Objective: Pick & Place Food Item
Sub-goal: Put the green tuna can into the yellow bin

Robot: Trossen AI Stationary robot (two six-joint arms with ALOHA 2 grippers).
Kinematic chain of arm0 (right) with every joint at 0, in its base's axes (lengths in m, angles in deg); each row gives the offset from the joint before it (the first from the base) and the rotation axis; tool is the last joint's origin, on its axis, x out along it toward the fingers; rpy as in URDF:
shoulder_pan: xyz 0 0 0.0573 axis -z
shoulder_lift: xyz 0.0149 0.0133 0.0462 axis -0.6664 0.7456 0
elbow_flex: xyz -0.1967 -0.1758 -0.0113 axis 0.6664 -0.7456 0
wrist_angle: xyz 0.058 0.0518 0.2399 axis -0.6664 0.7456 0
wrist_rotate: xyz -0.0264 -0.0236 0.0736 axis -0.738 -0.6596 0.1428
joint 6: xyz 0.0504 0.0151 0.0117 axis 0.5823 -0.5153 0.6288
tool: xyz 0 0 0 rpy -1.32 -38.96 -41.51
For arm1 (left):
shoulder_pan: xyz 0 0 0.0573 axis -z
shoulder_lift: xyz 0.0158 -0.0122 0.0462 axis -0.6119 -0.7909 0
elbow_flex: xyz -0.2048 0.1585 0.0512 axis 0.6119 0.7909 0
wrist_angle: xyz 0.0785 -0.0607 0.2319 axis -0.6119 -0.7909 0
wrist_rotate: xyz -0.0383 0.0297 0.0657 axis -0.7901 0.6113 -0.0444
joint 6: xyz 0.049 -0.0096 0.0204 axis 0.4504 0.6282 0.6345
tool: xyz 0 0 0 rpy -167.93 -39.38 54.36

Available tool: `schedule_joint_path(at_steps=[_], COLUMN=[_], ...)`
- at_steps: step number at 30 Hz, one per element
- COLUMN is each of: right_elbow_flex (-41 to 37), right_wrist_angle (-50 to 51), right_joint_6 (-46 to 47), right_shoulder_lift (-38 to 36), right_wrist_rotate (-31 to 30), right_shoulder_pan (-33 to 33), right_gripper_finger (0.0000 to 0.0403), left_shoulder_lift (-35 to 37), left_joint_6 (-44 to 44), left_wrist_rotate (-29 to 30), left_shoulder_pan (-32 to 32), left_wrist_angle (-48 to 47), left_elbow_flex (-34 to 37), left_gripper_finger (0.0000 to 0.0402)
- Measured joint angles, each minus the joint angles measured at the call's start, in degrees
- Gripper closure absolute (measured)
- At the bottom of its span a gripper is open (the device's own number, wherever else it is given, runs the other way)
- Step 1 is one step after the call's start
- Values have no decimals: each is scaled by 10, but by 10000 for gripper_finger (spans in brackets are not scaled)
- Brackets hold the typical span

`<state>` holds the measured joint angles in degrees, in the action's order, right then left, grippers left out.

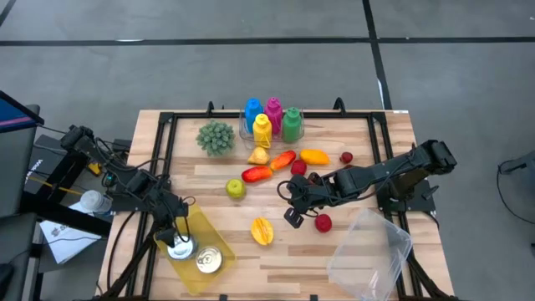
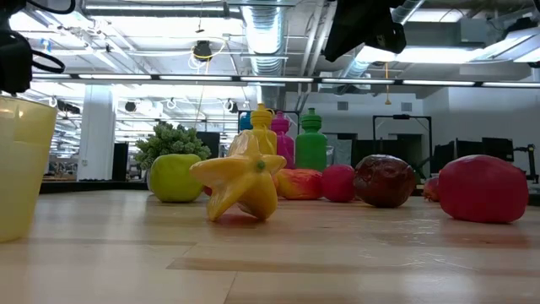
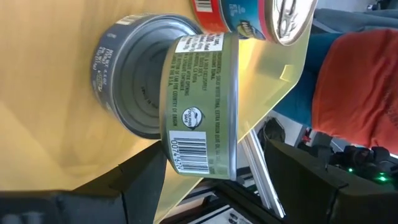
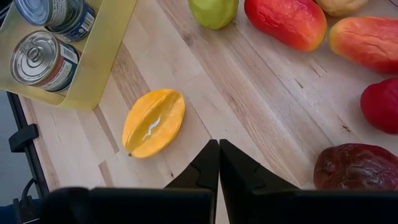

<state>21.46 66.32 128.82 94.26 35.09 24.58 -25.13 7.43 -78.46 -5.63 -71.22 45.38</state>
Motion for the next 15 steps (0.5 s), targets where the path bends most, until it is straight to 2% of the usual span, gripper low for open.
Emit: schedule_joint_path(at_steps=[5, 12, 15], right_elbow_flex=[0, 0, 0], right_wrist_angle=[0, 0, 0], right_joint_6=[0, 0, 0], right_shoulder_lift=[0, 0, 0], right_wrist_rotate=[0, 2, 2], right_shoulder_pan=[0, 0, 0], right_gripper_finger=[395, 394, 394], left_shoulder_lift=[0, 0, 0], left_joint_6=[-2, 42, 48], left_wrist_rotate=[4, 7, 9], left_shoulder_pan=[-12, -43, -51], left_wrist_angle=[-4, -22, -38], left_elbow_flex=[-3, -67, -73], left_gripper_finger=[141, 141, 141])
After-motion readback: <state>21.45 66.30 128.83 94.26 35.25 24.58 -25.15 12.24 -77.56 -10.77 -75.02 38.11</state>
